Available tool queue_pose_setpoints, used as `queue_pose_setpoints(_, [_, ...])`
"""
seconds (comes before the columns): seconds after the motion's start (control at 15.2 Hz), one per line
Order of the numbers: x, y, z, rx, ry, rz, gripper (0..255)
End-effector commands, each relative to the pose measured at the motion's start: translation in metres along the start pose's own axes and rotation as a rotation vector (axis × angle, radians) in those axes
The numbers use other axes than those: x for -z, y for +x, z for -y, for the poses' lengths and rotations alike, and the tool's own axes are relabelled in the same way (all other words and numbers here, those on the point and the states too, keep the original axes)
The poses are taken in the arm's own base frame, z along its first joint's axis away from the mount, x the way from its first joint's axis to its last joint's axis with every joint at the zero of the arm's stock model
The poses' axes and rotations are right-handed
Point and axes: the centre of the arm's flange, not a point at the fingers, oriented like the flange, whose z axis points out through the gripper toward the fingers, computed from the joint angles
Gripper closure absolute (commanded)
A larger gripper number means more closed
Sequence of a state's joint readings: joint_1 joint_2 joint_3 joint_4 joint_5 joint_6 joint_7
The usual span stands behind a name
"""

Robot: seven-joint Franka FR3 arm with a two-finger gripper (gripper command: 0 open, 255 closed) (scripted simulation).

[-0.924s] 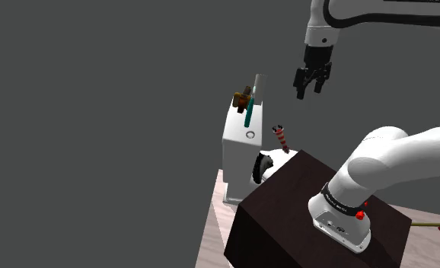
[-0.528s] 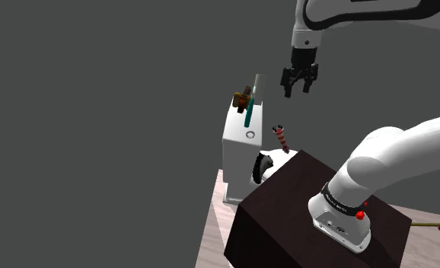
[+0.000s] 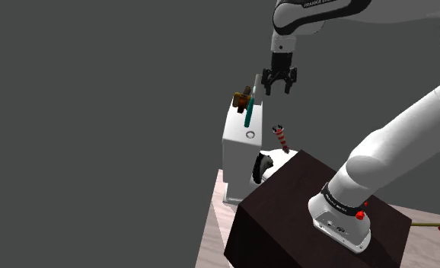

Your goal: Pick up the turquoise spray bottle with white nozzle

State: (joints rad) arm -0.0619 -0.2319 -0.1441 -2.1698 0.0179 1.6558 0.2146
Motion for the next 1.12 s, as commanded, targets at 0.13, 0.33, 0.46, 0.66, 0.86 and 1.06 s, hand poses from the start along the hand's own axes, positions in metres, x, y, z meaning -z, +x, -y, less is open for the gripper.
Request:
queue_pose_setpoints(0.13, [-0.016, 0.059, -0.003, -0.075, 0.031, 0.036, 0])
queue_pose_setpoints(0.33, [-0.027, 0.1, -0.009, -0.131, 0.055, 0.063, 0])
queue_pose_setpoints(0.46, [-0.036, 0.128, -0.014, -0.167, 0.07, 0.081, 0])
queue_pose_setpoints(0.66, [-0.049, 0.168, -0.023, -0.223, 0.094, 0.108, 0])
queue_pose_setpoints(0.86, [-0.064, 0.208, -0.034, -0.278, 0.117, 0.135, 0])
queue_pose_setpoints(1.06, [-0.08, 0.247, -0.047, -0.333, 0.141, 0.163, 0])
